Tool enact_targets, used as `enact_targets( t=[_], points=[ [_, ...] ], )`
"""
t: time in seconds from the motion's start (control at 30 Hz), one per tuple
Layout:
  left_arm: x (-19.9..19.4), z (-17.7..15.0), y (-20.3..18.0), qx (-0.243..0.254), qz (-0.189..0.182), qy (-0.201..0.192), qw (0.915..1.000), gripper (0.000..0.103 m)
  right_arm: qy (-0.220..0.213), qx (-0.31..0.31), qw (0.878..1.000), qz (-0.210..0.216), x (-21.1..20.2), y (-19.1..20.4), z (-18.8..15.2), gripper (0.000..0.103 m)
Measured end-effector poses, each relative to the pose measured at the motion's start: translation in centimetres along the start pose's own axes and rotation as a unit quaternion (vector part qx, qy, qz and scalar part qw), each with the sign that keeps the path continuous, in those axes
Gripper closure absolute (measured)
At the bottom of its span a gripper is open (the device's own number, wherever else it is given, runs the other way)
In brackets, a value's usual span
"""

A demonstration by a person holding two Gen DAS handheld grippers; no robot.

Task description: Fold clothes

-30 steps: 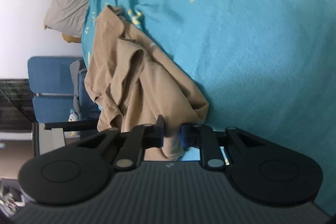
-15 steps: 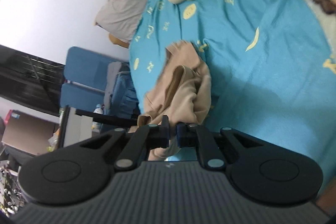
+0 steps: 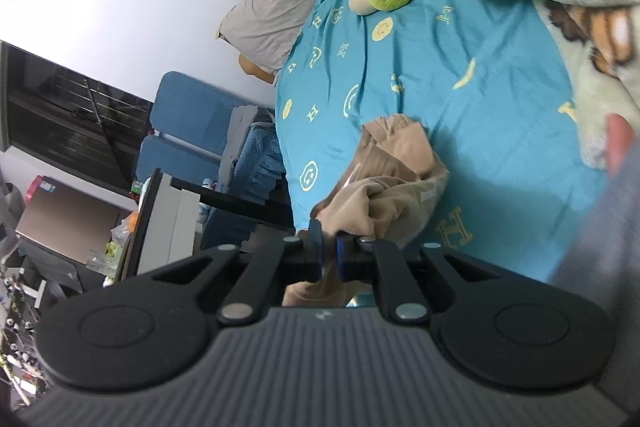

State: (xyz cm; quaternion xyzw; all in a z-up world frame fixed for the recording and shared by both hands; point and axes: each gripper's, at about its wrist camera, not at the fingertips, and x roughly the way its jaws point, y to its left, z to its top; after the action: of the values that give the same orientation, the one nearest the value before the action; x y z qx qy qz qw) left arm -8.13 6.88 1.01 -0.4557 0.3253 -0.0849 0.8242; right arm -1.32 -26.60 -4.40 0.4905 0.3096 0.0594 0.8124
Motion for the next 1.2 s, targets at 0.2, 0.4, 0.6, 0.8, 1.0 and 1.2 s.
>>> enact_targets(
  t=[0.2,0.4,0.6,0.8,1.0,1.2],
  points=[
    [6.2,4.5,-0.7,0.020,0.039,-0.004,0.9991,0.097,0.014,-0.007,1.000,-0.022,6.2,1.3,3.2,0.093],
    [14.6,9.4,0.0,0.062,0.070,-0.002,0.9956,0.096,0.034,-0.014,0.998,-0.051,14.7,1.3,6.7,0.093],
    [22.7,12.3,3.4,0.108,0.091,0.016,0.9899,0.096,0.058,-0.018,0.995,-0.081,22.5,-0.9,8.6,0.093],
    [27.7,12.4,6.1,0.159,0.116,0.038,0.9797,0.094,0.081,-0.038,0.991,-0.102,27.1,-3.2,8.8,0.092],
    [27.7,12.0,5.9,0.205,0.120,0.043,0.9705,0.091,0.090,-0.063,0.989,-0.097,27.4,-3.5,8.4,0.091],
    [25.9,10.2,4.6,0.276,0.101,0.027,0.9556,0.065,0.070,-0.167,0.981,-0.075,25.9,-1.5,7.0,0.049]
  ],
)
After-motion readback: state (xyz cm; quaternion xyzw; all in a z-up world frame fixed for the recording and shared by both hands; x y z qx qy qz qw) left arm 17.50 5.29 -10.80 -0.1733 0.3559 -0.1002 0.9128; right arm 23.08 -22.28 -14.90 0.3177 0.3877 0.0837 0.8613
